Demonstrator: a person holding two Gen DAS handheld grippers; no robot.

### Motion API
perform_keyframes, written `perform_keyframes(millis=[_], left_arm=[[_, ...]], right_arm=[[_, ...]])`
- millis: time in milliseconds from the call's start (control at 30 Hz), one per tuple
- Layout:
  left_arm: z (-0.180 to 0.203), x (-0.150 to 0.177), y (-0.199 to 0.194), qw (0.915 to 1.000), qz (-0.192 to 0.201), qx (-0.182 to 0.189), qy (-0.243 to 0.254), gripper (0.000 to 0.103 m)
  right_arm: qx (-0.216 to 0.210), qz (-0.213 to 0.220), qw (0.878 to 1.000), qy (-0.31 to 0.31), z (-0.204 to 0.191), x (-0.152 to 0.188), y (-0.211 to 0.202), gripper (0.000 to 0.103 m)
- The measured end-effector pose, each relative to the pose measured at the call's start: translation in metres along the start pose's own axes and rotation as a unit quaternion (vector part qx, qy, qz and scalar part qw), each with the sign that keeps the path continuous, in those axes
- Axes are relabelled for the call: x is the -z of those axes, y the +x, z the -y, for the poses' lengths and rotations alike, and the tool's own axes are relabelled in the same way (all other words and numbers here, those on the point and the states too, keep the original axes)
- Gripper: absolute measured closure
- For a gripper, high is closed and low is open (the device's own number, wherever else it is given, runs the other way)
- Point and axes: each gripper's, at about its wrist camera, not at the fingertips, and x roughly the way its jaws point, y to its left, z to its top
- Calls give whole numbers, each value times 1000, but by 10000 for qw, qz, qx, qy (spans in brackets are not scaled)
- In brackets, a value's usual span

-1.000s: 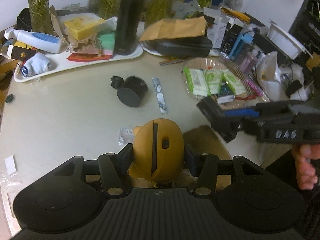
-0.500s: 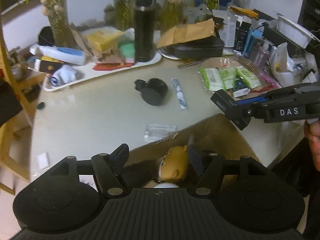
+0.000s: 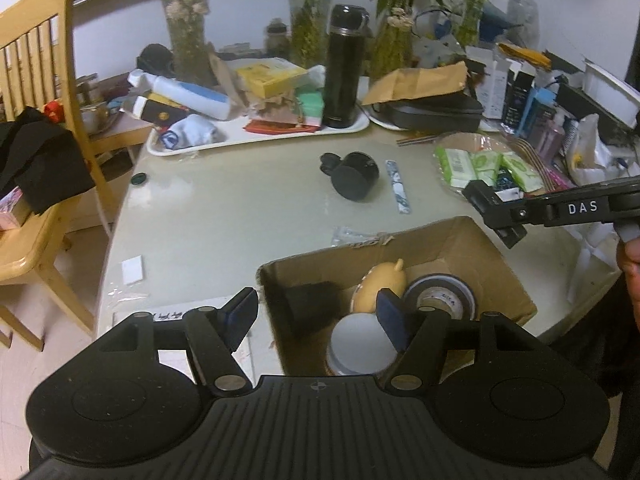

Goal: Organize rigid objects
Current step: 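Lower the black rectangular case into the box and open the right gripper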

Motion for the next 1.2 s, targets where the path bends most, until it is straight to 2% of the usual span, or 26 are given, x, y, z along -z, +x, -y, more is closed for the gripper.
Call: perform_keyframes(millis=[267, 333, 367, 400, 567, 833, 1200], left_arm=[[-10, 9, -5, 9995, 146, -119, -260, 38], [-10, 11, -6, 9994, 151, -131, -273, 38], [-11, 12, -6, 9994, 154, -138, -274, 38], [-11, 13, -6, 9994, 161, -141, -269, 38], [-12, 17, -6, 9995, 130, -143, -263, 38], [-12, 21, -3, 9995, 29, -119, -293, 38], [-10, 21, 1, 9996, -69, -100, -260, 38]], right_arm=[[14, -64, 9999, -84, -7, 3, 4, 68], [62, -42, 9999, -104, -9, 3, 6, 44], [124, -10, 9999, -99, -9, 3, 6, 27], [202, 42, 9997, -94, -9, 3, 5, 18], [346, 97, 9993, 140, 0, 2, 4, 6], [572, -153, 9982, 49, 0, 4, 13, 0], [668, -390, 9970, -38, -2, 8, 21, 0]])
